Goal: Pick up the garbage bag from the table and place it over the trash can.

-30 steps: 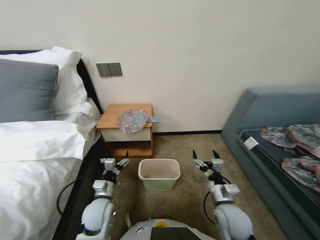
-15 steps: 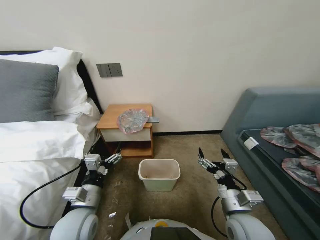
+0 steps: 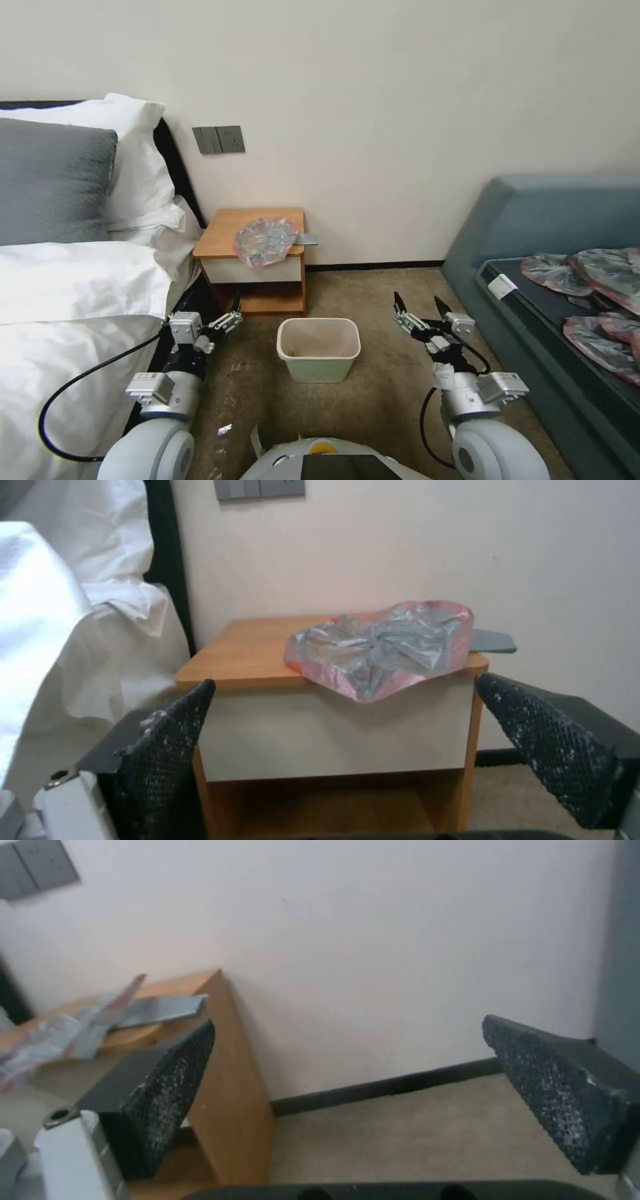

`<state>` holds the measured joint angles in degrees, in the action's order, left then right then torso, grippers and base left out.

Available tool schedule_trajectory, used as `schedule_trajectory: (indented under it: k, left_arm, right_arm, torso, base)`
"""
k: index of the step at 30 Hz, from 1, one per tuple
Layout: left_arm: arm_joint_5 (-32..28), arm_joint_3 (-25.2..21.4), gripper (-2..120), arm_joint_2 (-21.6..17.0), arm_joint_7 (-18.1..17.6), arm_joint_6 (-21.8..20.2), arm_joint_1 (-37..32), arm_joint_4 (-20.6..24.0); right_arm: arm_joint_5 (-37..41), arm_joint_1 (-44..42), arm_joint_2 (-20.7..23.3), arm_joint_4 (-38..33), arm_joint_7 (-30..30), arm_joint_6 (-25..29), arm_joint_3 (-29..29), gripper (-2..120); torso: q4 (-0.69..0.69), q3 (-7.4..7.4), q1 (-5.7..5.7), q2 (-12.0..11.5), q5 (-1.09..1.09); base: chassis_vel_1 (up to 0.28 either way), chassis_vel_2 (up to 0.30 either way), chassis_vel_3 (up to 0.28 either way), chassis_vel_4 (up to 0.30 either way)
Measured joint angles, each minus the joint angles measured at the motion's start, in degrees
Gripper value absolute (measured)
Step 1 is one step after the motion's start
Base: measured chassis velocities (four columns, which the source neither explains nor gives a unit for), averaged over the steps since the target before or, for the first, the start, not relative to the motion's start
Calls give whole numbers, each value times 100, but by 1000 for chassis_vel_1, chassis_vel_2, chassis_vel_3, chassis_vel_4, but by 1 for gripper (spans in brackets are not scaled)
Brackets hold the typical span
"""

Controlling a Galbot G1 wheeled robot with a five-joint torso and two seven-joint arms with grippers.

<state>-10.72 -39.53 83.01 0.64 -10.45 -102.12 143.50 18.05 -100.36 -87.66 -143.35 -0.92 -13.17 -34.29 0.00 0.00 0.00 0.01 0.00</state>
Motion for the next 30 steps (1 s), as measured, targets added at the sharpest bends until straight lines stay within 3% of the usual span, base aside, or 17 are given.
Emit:
schedule_trajectory:
  k: [8, 11, 19, 27, 30]
  left_arm:
    - [-269, 32, 100, -298, -5, 7, 67, -11]
    - [-352, -17, 100, -294, -87, 34, 11, -15]
    - [-544, -94, 100, -328, -275, 34, 23, -20]
    - [-670, -111, 100, -338, -314, 8, 103, -22]
    - [-696, -104, 100, -398, -322, -33, 119, -25]
  right_arm:
    - [1238, 560, 276, 184, 393, -269, -71, 100]
    - [1937, 1027, 537, 378, 684, -509, -1, 100]
    - [2438, 1592, 1003, 880, 824, -646, 98, 100]
    - [3121, 2085, 1038, 1402, 881, -637, 344, 100]
    - [4048, 2812, 980, 2015, 1113, -630, 763, 100]
  torso:
    - [-4, 0, 0, -1, 0]
    - [2, 0, 0, -1, 0]
    - [-1, 0, 0, -1, 0]
    - [-1, 0, 0, -1, 0]
    - [0, 0, 0, -1, 0]
  base:
    - [0, 0, 0, 0]
    - [0, 0, 0, 0]
    - [0, 0, 0, 0]
    - [0, 0, 0, 0]
    - [0, 0, 0, 0]
